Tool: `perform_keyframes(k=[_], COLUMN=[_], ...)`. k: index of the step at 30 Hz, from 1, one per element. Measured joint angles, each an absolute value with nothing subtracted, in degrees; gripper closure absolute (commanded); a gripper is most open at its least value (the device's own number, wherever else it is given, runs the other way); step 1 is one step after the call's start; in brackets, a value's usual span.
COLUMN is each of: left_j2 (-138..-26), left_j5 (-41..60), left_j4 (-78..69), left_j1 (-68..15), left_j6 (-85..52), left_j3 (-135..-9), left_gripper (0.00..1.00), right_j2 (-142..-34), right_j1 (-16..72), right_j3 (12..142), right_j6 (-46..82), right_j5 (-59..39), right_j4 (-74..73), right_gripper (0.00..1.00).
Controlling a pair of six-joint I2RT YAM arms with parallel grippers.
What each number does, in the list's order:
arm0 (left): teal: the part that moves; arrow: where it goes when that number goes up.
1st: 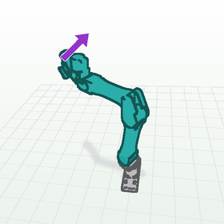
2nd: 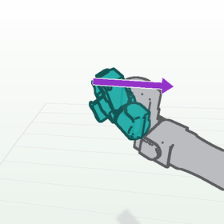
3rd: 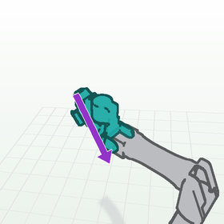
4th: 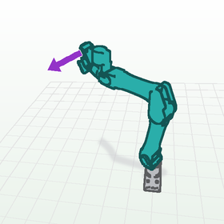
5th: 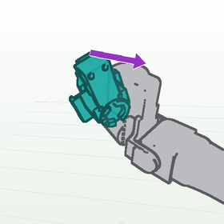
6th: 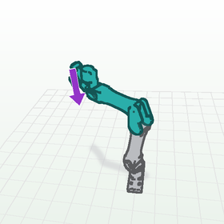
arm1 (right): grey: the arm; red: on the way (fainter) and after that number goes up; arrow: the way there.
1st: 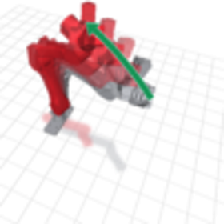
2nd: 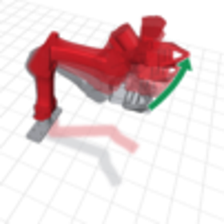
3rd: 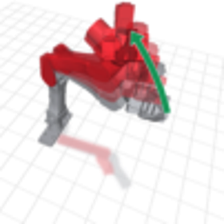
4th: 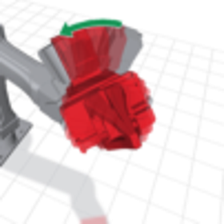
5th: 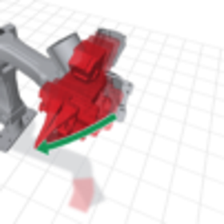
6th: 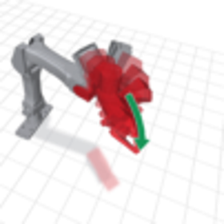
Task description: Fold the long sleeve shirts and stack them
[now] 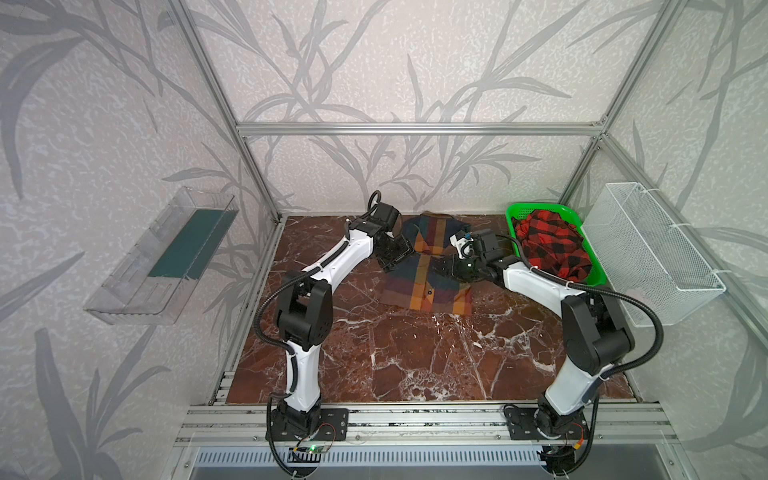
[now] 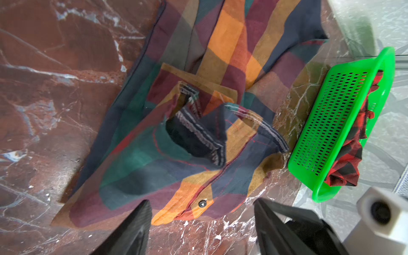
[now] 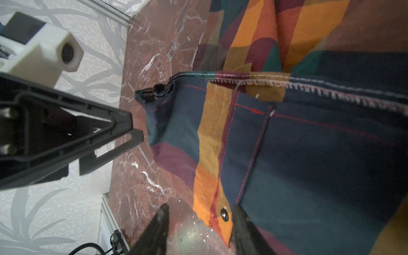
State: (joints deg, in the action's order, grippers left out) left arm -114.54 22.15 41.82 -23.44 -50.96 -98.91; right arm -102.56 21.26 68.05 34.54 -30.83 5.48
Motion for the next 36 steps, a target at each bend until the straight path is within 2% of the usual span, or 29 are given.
perform_keyframes(k=[3,9,18,26,31,36], left_j2=[-114.6,-117.4,-127.9,-131.9,-131.9,-129.0], left_j5=[22.1,22.0,21.7,22.6,23.2,22.7], left_j4=[41.8,41.0,40.4,43.4,46.7,51.3], left_j1=[-23.4,-23.0,-20.0,-18.2,-17.5,-16.6], left_j6=[-50.9,-50.9,-50.9,-48.3,-44.8,-40.5], left_j3=[-98.0,-99.5,-103.1,-109.6,-116.3,-118.0], left_gripper=[0.27,0.27,0.27,0.25,0.25,0.24], right_j2=[-104.1,-105.7,-114.8,-116.4,-112.6,-105.3], right_j1=[18.7,14.7,15.0,15.6,19.3,26.3], right_j3=[68.3,68.9,71.6,71.1,64.7,51.6], right_j6=[34.7,34.6,33.7,33.8,36.3,43.7], right_j5=[-29.9,-28.2,-25.6,-24.7,-23.6,-24.3], right_j4=[5.2,4.8,5.8,5.9,2.2,-6.3], right_gripper=[0.71,0.72,0.72,0.73,0.73,0.71])
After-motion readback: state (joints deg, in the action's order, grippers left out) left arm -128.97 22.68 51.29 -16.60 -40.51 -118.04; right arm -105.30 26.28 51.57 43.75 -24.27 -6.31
